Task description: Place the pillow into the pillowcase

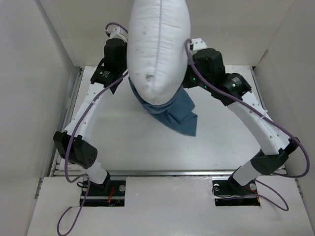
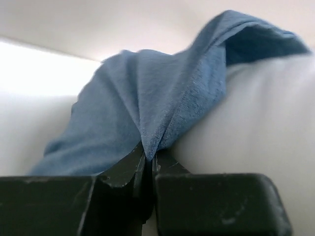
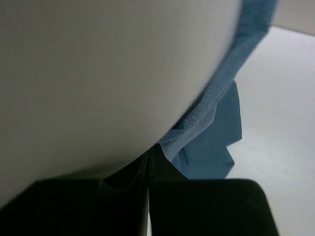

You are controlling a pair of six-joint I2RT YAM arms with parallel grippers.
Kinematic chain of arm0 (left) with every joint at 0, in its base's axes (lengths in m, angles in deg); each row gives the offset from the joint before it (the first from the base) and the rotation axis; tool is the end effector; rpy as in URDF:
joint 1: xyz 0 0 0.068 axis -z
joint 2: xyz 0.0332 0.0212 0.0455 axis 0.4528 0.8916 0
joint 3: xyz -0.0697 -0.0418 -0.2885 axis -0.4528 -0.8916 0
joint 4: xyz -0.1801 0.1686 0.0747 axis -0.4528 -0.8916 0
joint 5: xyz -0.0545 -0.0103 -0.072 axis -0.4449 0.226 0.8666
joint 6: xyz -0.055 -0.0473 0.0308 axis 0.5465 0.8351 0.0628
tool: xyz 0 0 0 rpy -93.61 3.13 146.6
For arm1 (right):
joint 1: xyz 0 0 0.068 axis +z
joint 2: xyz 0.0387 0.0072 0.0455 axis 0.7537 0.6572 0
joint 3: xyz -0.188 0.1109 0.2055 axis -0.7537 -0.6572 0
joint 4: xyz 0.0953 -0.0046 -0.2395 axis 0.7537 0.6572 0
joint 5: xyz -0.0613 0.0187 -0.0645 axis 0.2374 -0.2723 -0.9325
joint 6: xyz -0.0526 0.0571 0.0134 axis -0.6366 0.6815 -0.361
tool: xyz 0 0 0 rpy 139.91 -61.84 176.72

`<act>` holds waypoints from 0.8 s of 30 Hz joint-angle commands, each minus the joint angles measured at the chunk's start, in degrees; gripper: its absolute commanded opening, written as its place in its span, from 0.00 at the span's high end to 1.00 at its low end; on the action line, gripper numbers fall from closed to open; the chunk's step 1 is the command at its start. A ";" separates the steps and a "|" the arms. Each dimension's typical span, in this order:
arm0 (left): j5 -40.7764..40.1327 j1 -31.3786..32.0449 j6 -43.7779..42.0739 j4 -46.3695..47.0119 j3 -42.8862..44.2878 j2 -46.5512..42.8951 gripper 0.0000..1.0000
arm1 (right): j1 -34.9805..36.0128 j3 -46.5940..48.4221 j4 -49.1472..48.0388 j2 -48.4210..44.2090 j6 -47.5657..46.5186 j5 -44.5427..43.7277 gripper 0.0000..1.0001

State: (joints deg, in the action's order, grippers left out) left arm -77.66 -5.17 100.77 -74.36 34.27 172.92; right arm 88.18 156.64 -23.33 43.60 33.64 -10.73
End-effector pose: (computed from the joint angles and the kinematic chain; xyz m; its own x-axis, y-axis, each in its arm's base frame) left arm 0.3653 -0.1522 0.4980 -0.3138 -0.5257 -0.7907 0.3287 0.7211 -0.6099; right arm 0.2691 0.2010 0.5062 -0.3981 -0.0224 -0.9170 -0.3776 0.9151 0.1416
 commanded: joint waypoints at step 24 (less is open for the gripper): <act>-3.08 -0.50 -6.87 -6.14 -7.33 -13.03 1.00 | -11.23 -3.80 -11.34 -16.82 -1.79 -2.57 1.00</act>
State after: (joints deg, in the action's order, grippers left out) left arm -79.32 -6.74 94.58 -84.17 30.03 159.19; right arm 80.70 150.50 -20.95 29.96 31.37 -5.66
